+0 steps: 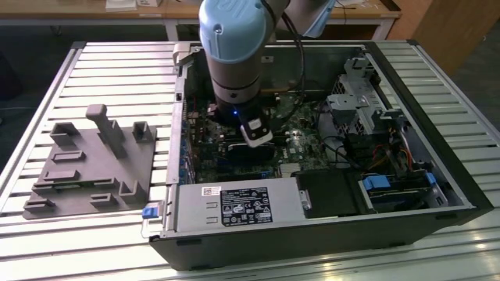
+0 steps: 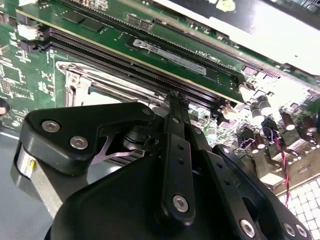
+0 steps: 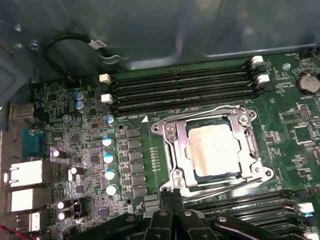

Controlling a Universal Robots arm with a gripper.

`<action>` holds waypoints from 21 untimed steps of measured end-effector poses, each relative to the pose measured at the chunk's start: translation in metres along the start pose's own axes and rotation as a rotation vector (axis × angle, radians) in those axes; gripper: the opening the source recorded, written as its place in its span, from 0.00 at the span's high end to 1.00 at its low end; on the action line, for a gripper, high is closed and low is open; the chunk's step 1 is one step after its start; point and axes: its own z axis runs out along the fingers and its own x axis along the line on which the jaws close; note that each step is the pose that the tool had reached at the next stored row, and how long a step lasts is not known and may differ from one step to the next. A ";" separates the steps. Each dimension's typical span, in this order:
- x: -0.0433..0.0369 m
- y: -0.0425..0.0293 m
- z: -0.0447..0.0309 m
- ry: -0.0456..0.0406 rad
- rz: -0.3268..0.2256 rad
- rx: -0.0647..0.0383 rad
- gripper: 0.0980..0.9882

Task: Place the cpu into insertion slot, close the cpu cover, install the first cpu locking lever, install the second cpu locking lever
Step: 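Install the second cpu locking lever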

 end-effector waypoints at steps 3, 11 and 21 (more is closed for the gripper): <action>0.0004 -0.0005 0.0018 0.0015 0.001 -0.010 0.99; 0.0010 -0.0017 0.0055 0.0071 0.003 -0.046 0.99; 0.0015 -0.0013 0.0046 0.0068 0.003 -0.046 0.99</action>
